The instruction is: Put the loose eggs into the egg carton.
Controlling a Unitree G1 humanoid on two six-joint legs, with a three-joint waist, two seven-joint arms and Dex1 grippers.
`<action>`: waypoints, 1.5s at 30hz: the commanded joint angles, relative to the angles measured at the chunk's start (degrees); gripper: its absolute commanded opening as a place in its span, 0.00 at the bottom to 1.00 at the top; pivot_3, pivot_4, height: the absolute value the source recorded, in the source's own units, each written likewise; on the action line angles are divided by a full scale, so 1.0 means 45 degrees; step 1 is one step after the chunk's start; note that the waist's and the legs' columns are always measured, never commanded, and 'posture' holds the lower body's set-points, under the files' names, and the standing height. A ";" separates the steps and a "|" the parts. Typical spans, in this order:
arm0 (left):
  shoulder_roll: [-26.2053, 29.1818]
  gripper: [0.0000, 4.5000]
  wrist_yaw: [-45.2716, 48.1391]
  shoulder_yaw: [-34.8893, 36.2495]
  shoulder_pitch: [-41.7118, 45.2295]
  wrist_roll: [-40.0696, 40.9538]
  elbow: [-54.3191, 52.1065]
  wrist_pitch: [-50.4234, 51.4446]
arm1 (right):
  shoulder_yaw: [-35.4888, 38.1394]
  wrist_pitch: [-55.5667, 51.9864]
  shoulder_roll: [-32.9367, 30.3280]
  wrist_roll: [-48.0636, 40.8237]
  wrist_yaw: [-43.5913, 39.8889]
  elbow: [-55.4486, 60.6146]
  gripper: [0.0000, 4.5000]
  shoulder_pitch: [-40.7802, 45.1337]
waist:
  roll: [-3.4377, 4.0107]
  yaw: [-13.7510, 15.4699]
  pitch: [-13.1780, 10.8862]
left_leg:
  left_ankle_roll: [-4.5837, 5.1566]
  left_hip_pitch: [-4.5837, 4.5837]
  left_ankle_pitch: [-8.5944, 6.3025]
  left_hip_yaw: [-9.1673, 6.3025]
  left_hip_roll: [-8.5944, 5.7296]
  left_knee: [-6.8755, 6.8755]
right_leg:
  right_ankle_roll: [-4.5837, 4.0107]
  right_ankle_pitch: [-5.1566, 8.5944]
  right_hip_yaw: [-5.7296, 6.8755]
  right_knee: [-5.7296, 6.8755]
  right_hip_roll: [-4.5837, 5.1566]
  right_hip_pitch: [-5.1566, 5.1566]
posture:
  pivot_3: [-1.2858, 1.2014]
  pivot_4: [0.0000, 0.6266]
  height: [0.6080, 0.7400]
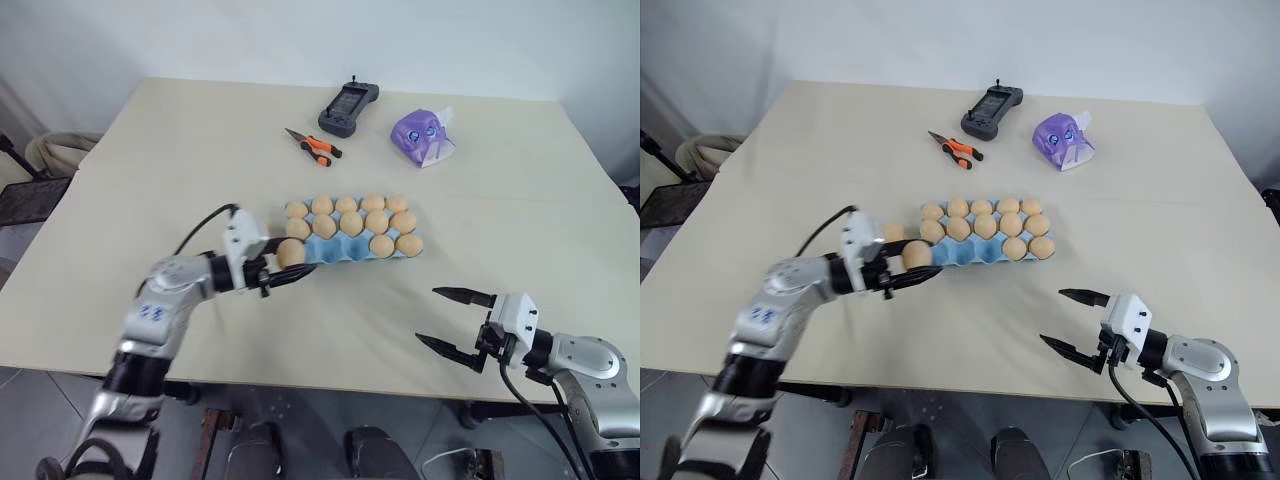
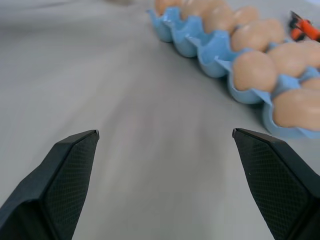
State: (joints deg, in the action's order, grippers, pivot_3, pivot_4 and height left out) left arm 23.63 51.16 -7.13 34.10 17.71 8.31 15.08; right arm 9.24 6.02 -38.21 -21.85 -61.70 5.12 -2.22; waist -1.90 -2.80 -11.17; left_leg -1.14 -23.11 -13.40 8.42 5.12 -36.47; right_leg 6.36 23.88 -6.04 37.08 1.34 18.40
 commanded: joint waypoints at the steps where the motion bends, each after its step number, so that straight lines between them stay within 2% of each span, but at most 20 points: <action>1: -0.1026 0.50 -0.0273 -0.0510 0.1915 -0.1063 0.2473 -0.1606 | 0.0547 -0.0072 -0.0218 -0.0163 0.0345 0.0829 1.00 -0.0447 | 0.0000 0.0028 0.0000 | 0.0000 -0.0007 0.0000 -0.0003 0.0001 -0.0008 | 0.0005 -0.0002 -0.0003 0.0000 0.0000 0.0004 | 0.52 0.24 1.00; 9: -0.2843 0.50 -0.0462 -0.0408 0.4292 -0.1862 0.7193 -0.4103 | 0.0882 -0.0367 0.0018 -0.0269 0.1263 0.2097 1.00 -0.1561 | 0.0001 -0.0092 0.0000 | 0.0000 -0.0012 -0.0001 0.0021 0.0006 0.0010 | 0.0022 0.0005 -0.0042 0.0000 -0.0011 0.0030 | 0.52 0.24 1.00; 15: -0.3488 0.50 -0.0246 -0.0237 0.4824 -0.2100 0.8804 -0.4890 | 0.0919 -0.0473 0.0156 -0.0309 0.1742 0.2610 1.00 -0.1865 | 0.0000 -0.0028 0.0000 | 0.0001 -0.0018 -0.0001 0.0018 -0.0011 -0.0008 | 0.0025 0.0004 -0.0040 0.0010 0.0013 0.0029 | 0.52 0.24 1.00; 22: -0.3737 0.99 -0.0079 0.0089 0.4947 -0.2111 0.8917 -0.5441 | 0.0705 -0.0536 0.0184 -0.0310 0.1877 0.2756 1.00 -0.1807 | 0.0000 -0.0006 0.0000 | 0.0004 -0.0018 0.0001 0.0014 -0.0019 -0.0010 | 0.0028 0.0004 -0.0034 0.0027 0.0016 0.0030 | 0.52 0.24 1.00; 25: -0.3240 0.99 0.0093 0.0340 0.4577 -0.1927 0.8178 -0.5329 | 0.0366 -0.0548 0.0237 -0.0266 0.1808 0.2564 1.00 -0.1254 | 0.0000 -0.0078 0.0000 | 0.0004 -0.0016 0.0001 0.0016 -0.0017 -0.0011 | 0.0028 0.0004 -0.0035 0.0031 0.0013 0.0030 | 0.52 0.24 1.00; 29: -0.1584 0.99 0.0350 0.1047 0.3087 -0.1552 0.5776 -0.5027 | -0.0086 -0.0431 0.0240 -0.0276 0.1421 0.2107 1.00 -0.0353 | 0.0004 -0.0185 0.0001 | -0.0013 -0.0001 0.0012 0.0034 0.0024 -0.0014 | 0.0027 0.0005 -0.0056 0.0073 -0.0016 0.0046 | 0.52 0.24 1.00; 33: 0.0079 0.99 0.0852 0.2096 0.0771 -0.0409 0.2510 -0.3809 | -0.0442 -0.0355 0.0315 -0.0420 0.1021 0.1715 1.00 0.0542 | 0.0008 -0.0140 -0.0003 | -0.0039 0.0006 0.0021 0.0022 0.0143 -0.0020 | 0.0007 0.0013 -0.0061 0.0098 -0.0092 0.0047 | 0.52 0.24 1.00; 37: 0.1831 0.99 0.0681 0.4067 -0.2443 0.0807 -0.0911 -0.2953 | -0.0727 -0.0400 0.0450 -0.0684 0.0576 0.1173 1.00 0.1555 | 0.0010 -0.0106 -0.0004 | -0.0035 0.0002 0.0018 0.0010 0.0156 -0.0050 | 0.0003 0.0015 -0.0053 0.0106 -0.0082 0.0037 | 0.52 0.24 1.00; 40: 0.2471 0.99 0.0166 0.5304 -0.4466 0.1246 -0.2745 -0.2478 | -0.0816 -0.0458 0.0472 -0.0762 0.0282 0.0727 1.00 0.2018 | 0.0009 -0.0073 -0.0005 | -0.0023 0.0002 0.0009 -0.0002 0.0148 -0.0084 | 0.0003 0.0015 -0.0022 0.0117 0.0020 0.0017 | 0.52 0.24 1.00; 45: 0.2689 0.99 -0.0731 0.7635 -0.7751 0.1717 -0.4453 -0.2048 | -0.0849 -0.0266 0.0618 -0.0791 -0.0069 0.0015 1.00 0.2465 | 0.0006 -0.0095 -0.0004 | 0.0025 0.0003 -0.0024 -0.0015 0.0095 -0.0094 | 0.0012 0.0000 0.0014 0.0114 0.0059 -0.0012 | 0.52 0.24 1.00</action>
State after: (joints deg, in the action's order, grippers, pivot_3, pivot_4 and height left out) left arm 35.01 49.23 23.40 0.98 23.93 -8.99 5.51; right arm 4.67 3.85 -35.56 -24.14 -61.44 5.29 8.52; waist -1.88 -3.23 -11.18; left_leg -1.01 -23.09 -13.53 8.37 5.55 -36.89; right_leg 6.42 23.86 -5.99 37.55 1.69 18.33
